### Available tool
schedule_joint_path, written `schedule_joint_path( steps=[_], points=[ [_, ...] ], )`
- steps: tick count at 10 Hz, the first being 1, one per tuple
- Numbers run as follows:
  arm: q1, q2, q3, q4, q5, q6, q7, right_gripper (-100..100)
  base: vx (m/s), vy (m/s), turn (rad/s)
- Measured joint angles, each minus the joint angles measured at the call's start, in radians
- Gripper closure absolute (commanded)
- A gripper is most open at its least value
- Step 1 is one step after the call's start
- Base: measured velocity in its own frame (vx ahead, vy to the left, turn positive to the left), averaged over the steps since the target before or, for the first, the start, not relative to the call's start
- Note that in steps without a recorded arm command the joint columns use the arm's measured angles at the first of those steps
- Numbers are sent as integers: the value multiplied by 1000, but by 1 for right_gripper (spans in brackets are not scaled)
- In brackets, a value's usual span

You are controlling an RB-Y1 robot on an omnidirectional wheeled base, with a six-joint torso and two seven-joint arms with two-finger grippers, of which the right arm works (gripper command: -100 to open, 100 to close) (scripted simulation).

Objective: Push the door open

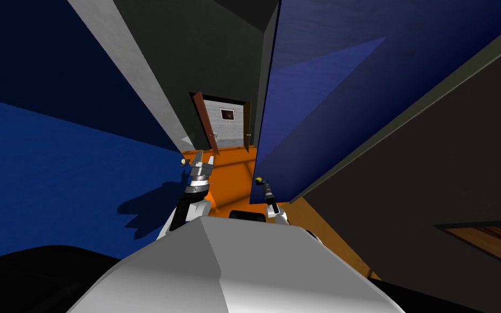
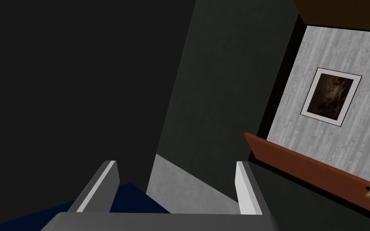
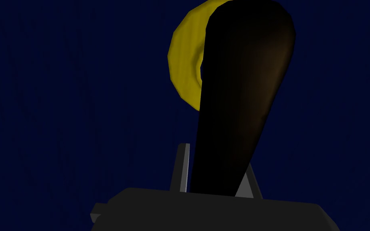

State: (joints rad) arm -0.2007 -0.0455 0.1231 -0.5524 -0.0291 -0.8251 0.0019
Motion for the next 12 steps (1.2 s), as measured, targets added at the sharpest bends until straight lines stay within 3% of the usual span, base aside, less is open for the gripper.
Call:
schedule_joint_path(
  steps=[2,3,5,6,9,12],
  points=[
    [0,1,-29,0,-15,-6,15,100,179,158,-92],
    [-23,4,-49,38,-26,-16,22,100,114,113,-33],
    [-16,-5,-60,11,-32,-5,23,100,76,63,-30],
    [-28,-1,-72,36,-39,-15,26,100,109,98,-60],
    [-6,-4,-81,-1,-43,2,29,100,48,31,-20],
    [-11,3,-114,16,-60,1,41,100,136,127,-77]
  ],
)
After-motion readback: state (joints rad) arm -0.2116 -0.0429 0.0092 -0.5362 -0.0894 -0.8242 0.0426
